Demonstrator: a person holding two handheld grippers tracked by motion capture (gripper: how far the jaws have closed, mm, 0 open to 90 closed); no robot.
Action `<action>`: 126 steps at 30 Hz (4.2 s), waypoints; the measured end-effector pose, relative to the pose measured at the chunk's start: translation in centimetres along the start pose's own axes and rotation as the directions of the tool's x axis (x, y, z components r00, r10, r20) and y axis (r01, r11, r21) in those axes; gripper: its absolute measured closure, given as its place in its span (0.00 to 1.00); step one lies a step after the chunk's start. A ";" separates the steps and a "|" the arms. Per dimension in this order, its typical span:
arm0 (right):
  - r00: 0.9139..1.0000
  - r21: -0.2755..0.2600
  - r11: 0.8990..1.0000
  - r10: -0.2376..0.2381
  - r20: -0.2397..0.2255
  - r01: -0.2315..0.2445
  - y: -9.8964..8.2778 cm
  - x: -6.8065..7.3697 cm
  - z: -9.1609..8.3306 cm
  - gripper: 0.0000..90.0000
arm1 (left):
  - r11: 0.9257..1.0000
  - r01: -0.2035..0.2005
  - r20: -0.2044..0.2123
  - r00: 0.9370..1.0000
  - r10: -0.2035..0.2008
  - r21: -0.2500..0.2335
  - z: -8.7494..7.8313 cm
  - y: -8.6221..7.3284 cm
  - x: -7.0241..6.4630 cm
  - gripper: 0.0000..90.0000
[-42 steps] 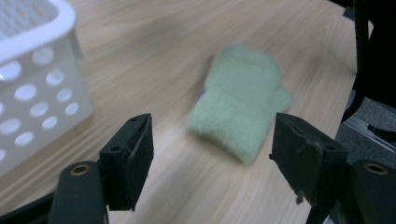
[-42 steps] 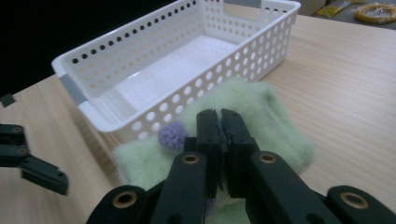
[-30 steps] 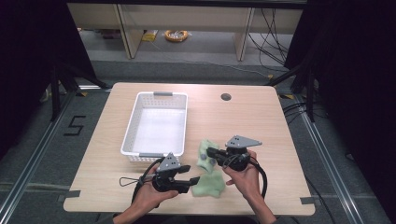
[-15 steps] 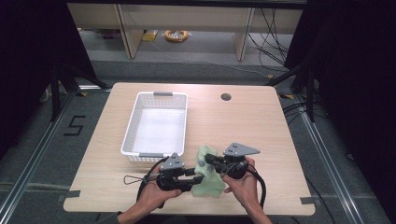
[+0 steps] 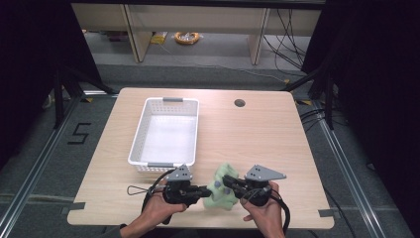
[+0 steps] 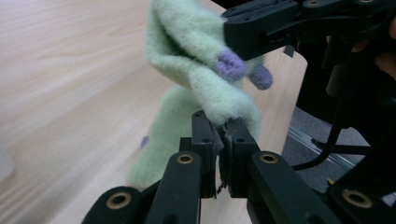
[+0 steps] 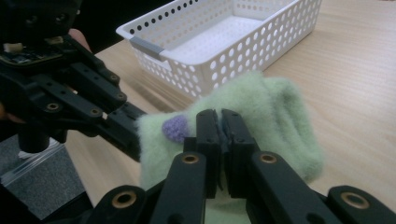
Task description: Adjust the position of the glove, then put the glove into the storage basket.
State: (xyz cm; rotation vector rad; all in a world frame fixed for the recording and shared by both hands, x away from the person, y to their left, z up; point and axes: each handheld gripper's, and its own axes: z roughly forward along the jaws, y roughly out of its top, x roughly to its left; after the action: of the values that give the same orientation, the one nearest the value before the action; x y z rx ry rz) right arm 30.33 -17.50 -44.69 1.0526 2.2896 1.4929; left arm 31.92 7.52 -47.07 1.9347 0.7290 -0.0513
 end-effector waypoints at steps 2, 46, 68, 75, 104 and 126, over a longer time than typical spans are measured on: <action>0.999 0.011 0.999 0.034 -0.008 -0.034 -0.8 0.8 -0.4 0.97 | 1.000 0.002 0.040 0.999 -0.003 0.026 0.1 -0.5 0.1 0.94; 0.998 0.224 0.973 -0.050 -0.036 0.057 -2.4 -3.1 0.9 0.95 | 0.987 0.073 0.026 0.997 -0.077 0.144 1.3 -2.0 2.7 0.95; 1.000 0.251 0.967 0.030 0.007 -0.031 -3.5 -2.8 0.0 0.69 | 0.977 0.077 -0.024 0.997 -0.074 0.200 1.1 -2.3 4.1 0.78; 0.993 0.207 0.972 0.099 0.069 -0.111 -2.9 -3.5 -0.8 0.52 | 0.983 0.118 -0.046 0.993 -0.113 0.139 -0.9 -1.7 3.8 0.56; 0.963 0.283 0.923 0.270 0.010 -0.262 -4.7 -4.4 2.8 0.55 | 0.948 0.288 -0.072 0.957 -0.280 0.134 2.7 -2.6 3.5 0.59; 0.967 0.241 0.943 0.247 -0.054 -0.228 -4.9 -4.6 2.7 0.75 | 0.955 0.275 0.002 0.961 -0.277 0.110 2.7 -2.8 3.0 0.83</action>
State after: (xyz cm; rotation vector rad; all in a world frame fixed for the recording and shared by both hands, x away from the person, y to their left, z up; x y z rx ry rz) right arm 32.86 -19.80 -51.07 1.4007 2.5199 1.3962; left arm 33.72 7.48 -51.67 1.9189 0.9991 -0.2856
